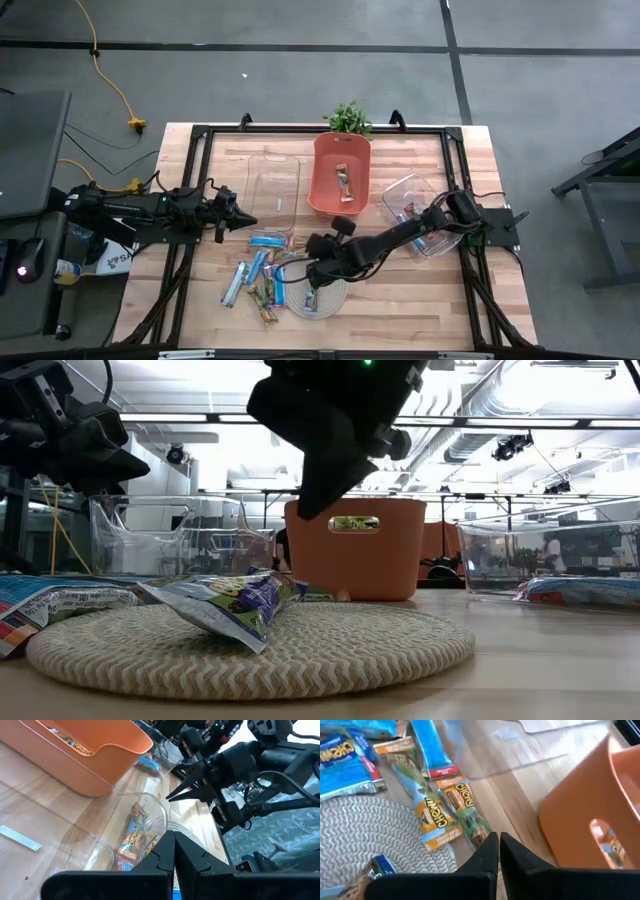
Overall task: Pick and place Granola Bars by type
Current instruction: Put the yellow granola bar into the orange bin
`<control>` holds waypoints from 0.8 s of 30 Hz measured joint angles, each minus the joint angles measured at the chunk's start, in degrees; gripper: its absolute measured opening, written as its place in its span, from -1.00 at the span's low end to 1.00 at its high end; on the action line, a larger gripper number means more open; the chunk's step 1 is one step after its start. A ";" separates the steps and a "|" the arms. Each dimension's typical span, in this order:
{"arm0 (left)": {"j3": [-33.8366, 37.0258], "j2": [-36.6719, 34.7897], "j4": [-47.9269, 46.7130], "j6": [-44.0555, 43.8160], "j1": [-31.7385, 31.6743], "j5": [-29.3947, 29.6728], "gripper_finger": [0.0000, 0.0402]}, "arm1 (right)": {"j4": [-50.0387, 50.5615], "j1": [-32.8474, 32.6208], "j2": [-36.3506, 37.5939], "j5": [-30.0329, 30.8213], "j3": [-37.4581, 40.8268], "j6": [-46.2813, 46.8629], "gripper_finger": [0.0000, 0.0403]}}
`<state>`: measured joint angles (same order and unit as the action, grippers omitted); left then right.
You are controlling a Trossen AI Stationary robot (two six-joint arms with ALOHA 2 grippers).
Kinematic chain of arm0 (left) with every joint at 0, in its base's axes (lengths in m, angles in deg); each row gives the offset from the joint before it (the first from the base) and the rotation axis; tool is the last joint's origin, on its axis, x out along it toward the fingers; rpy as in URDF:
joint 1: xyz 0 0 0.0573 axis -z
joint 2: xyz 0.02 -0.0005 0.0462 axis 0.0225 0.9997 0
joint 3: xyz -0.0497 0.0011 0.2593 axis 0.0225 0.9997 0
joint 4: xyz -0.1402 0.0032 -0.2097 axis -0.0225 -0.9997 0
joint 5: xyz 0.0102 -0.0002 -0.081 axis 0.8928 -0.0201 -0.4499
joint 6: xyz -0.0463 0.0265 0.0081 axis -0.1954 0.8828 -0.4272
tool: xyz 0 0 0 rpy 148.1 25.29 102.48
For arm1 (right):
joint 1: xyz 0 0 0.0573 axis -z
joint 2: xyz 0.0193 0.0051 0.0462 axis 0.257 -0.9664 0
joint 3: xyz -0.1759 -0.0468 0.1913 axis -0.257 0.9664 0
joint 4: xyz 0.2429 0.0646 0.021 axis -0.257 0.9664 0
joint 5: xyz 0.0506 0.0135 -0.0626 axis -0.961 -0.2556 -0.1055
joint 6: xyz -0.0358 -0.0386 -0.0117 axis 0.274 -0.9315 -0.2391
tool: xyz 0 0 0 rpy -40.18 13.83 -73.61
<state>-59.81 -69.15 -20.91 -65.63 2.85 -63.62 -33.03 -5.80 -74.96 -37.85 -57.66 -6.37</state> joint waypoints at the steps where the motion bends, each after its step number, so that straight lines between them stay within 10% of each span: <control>1: 0.00 -0.01 0.00 0.00 0.02 0.00 -1.00 | -1.13 0.00 0.00 -0.73 0.02 -1.87 -1.00; 11: 0.00 -0.02 0.00 0.02 0.02 0.00 -1.00 | -11.32 3.39 0.00 -15.64 3.14 -18.55 -0.86; 24: -0.02 -0.02 0.00 0.02 0.02 0.02 -1.00 | -12.48 8.82 0.00 -22.08 3.46 -23.32 -0.01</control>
<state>-59.84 -69.17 -20.91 -65.60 2.87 -63.60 -45.51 3.02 -74.96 -59.93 -54.20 -29.68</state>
